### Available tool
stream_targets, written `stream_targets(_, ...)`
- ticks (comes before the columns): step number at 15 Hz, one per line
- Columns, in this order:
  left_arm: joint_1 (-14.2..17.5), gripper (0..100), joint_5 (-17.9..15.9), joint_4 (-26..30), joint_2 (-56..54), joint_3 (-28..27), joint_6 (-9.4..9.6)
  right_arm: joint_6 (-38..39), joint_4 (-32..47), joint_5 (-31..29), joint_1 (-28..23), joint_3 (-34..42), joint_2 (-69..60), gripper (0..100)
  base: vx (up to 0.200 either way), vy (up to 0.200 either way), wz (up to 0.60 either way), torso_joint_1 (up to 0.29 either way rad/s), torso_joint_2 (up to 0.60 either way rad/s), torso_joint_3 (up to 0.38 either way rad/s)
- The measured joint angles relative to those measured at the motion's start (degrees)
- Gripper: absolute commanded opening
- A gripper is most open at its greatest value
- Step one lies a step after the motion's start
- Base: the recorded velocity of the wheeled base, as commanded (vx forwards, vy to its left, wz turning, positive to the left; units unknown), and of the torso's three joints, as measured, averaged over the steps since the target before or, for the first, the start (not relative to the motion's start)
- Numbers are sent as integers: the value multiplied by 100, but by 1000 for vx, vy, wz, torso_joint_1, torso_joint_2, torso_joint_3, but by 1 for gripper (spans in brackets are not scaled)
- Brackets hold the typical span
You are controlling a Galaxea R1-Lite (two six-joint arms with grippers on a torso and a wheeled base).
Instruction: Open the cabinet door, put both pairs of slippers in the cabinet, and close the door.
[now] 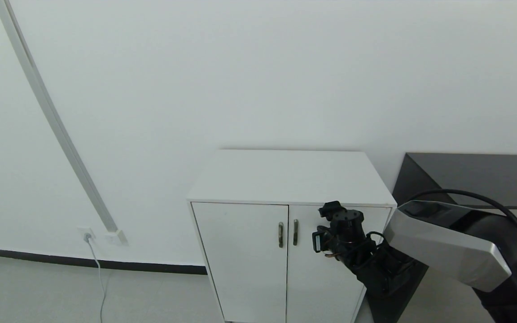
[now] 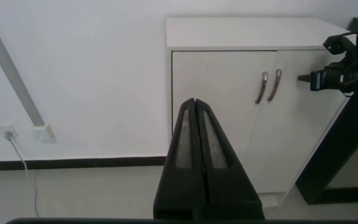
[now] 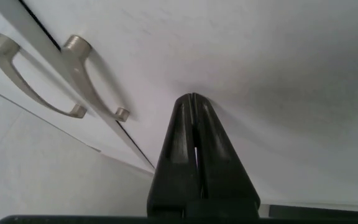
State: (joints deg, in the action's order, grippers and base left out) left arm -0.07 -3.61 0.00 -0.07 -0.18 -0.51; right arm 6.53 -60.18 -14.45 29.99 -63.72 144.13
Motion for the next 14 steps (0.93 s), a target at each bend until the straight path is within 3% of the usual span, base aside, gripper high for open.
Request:
stream_targets(7, 0, 0, 2, 0, 0, 0, 0, 2, -753, 2, 46, 1232, -603, 0, 0, 0, 0, 0, 0, 0)
stream_targets(14, -4, 0, 5, 0, 0, 0, 0, 11, -1681, -24, -157, 3355, -1905, 0, 0, 0, 0, 0, 0, 0)
